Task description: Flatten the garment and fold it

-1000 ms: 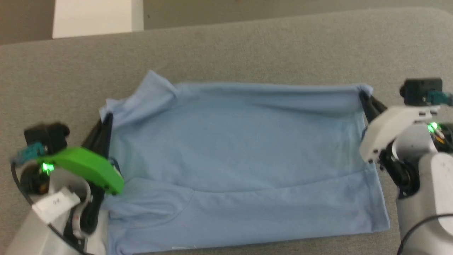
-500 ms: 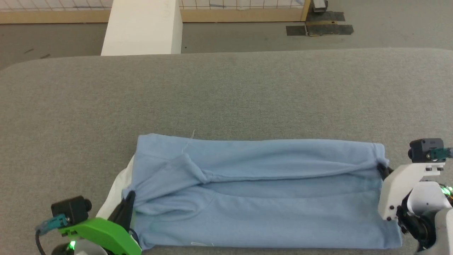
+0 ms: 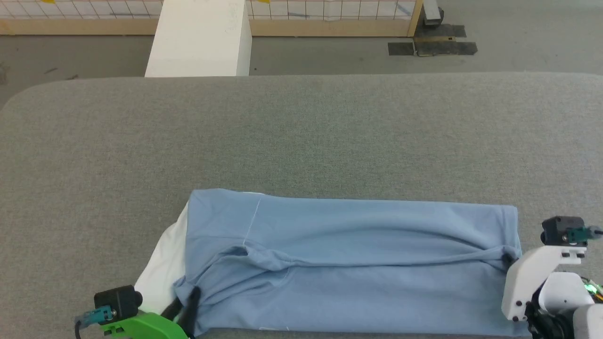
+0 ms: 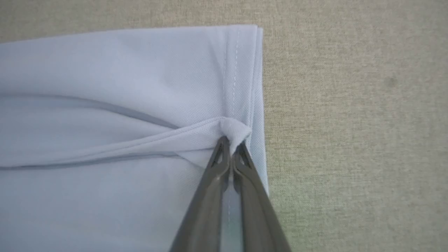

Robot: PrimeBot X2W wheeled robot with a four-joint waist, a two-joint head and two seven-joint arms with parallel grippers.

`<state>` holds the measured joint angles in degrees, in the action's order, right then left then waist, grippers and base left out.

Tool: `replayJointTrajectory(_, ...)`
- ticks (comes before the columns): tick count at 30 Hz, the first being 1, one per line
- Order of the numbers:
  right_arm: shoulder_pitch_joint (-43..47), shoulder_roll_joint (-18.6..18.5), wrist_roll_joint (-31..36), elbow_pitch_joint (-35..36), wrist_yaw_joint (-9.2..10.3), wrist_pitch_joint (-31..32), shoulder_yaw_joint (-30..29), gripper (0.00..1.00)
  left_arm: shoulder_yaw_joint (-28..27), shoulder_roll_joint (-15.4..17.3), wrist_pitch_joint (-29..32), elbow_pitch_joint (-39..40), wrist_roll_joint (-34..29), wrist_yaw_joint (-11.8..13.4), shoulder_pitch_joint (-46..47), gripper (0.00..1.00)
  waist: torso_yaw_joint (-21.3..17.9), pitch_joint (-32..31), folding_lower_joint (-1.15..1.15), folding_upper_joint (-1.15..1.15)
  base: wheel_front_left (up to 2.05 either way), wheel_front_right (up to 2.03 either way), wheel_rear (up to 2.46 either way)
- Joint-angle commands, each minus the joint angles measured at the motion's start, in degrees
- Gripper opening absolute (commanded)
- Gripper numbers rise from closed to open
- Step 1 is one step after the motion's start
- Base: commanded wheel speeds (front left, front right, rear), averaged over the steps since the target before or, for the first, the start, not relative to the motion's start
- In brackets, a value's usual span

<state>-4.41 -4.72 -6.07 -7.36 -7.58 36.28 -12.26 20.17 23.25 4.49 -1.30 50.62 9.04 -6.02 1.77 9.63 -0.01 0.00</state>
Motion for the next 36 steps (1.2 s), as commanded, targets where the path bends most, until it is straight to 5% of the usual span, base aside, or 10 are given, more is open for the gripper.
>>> replayJointTrajectory(1, 1.7, 0.5, -0.6, -0.2, 0.09, -0.9, -0.6, 1.00, 0.3, -0.4, -0.4, -0.5, 0.0, -0.4, 0.4, 1.00, 0.2, -0.5, 0.01, 0.00, 0.00, 0.00, 0.00)
replayJointTrajectory(14, 7.0, 1.8, -7.0, 6.1, 0.09, -14.7, -2.6, 1.00, -1.5, -1.3, -14.7, 1.0, -8.3, 0.7, 3.6, 1.00, 0.2, -2.7, 0.01, 0.00, 0.00, 0.00, 0.00)
replayJointTrajectory(22, 5.1, 1.8, -7.7, 2.6, 0.09, -20.8, -2.6, 1.00, -2.6, -3.4, -19.3, -1.7, -17.4, 0.7, 11.0, 1.00, 0.4, -2.9, 0.01, 0.00, 0.00, 0.00, 0.00)
replayJointTrajectory(36, -1.9, 1.8, -6.3, -13.2, 0.09, -10.4, -6.5, 1.00, -9.1, -10.0, -19.5, -6.6, -28.6, -4.4, 17.0, 1.00, -0.4, -3.6, 0.01, 0.00, 0.00, 0.00, 0.00)
